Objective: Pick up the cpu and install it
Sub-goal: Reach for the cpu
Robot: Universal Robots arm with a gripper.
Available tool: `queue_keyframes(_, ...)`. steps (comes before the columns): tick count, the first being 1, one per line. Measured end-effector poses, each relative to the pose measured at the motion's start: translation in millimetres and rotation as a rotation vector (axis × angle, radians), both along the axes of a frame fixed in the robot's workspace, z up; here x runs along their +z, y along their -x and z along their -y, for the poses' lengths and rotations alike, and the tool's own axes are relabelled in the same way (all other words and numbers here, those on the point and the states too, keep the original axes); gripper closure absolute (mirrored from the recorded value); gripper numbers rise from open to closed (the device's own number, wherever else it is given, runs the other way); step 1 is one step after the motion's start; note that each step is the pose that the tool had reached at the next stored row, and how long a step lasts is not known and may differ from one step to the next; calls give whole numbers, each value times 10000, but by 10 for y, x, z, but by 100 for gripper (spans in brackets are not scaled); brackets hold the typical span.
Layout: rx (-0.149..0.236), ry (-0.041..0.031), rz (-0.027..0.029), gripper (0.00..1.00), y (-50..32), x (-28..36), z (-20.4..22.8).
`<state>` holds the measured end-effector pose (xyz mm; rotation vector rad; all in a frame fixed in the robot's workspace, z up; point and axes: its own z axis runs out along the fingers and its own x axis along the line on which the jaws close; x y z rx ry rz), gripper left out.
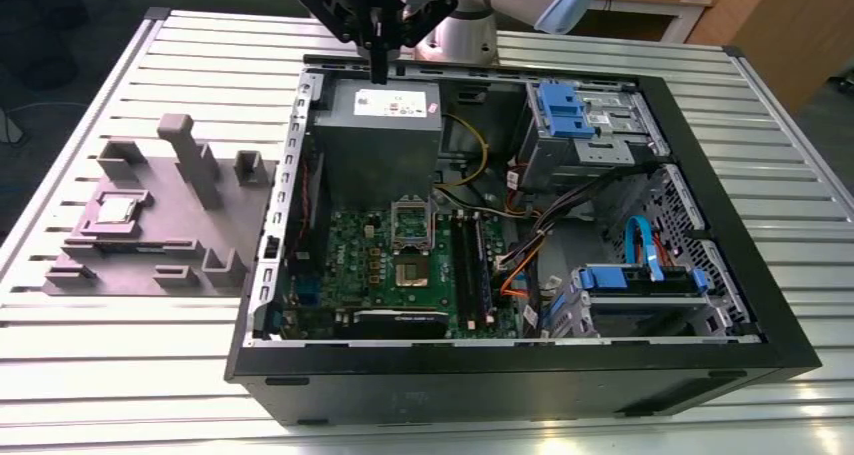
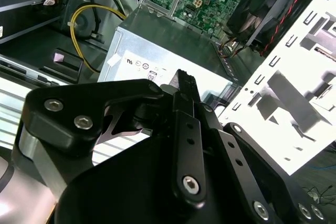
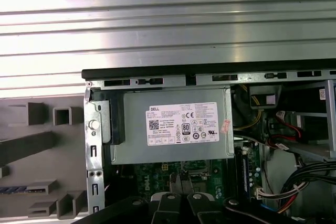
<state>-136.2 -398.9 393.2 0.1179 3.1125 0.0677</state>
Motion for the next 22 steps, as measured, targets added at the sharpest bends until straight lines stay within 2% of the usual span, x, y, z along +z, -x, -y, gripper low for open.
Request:
queue_keyframes(16,0,1,0,89,39,0,0)
queue_keyframes(18,0,1,0,89,84,-4,0)
queue_keyframes(22,0,1,0,89,86,-4,0)
